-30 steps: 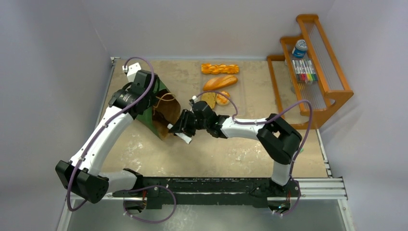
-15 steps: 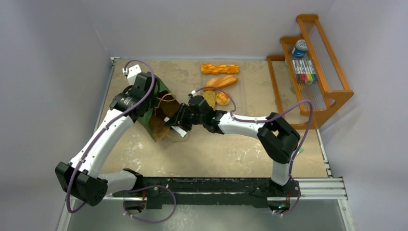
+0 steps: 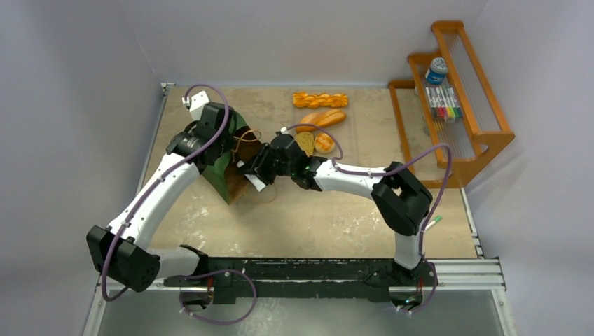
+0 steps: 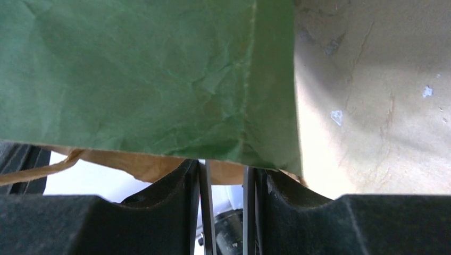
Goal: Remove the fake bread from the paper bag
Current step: Take out the fake bread from the paper bag.
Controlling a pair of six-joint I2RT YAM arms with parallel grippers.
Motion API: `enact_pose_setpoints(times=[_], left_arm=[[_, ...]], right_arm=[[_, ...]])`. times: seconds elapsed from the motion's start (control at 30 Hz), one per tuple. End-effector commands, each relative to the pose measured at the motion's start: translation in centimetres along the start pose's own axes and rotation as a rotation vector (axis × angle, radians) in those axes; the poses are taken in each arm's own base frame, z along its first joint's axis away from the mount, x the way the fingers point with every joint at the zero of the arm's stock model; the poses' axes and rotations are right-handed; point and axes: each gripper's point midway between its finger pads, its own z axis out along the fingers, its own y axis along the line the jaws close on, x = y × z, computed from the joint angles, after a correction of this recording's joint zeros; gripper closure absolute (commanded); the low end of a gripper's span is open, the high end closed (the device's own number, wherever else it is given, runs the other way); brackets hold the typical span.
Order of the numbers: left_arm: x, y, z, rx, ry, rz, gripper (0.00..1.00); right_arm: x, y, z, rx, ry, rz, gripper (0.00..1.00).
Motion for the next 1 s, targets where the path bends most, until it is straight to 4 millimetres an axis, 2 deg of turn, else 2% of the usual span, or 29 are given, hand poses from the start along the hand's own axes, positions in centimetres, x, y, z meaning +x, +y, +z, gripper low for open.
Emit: enact_pose_setpoints(times=[0.0, 0.2, 0.43, 0.77, 0.97], left_arm=[[-1.1, -1.7, 0.2, 0.044, -0.034, -0.076, 1.00], [-1.2, -2.7, 0.7, 0.037, -0.036, -0.054, 1.00], [-0.4, -3.9, 1.4, 0.058, 0.011, -0.007, 1.00], [0.5, -4.0, 1.2, 0.071, 0.054, 0.048, 1.00], [1.3, -3.8, 0.9, 0.077, 0.099, 0.101, 1.00]], right_arm=[[-1.7, 4.6, 0.3, -0.118, -0.060, 0.035, 0.61], [-1.2, 3.4, 0.7, -0.076, -0.032, 0.055, 0.61], [-2.1, 1.7, 1.6, -0.043, -0.032, 0.069, 0.61], [-3.3, -0.1, 2.8, -0.026, -0.012, 0.086, 0.60], [-3.8, 0.2, 3.7, -0.066, 0.018, 0.061, 0.59]])
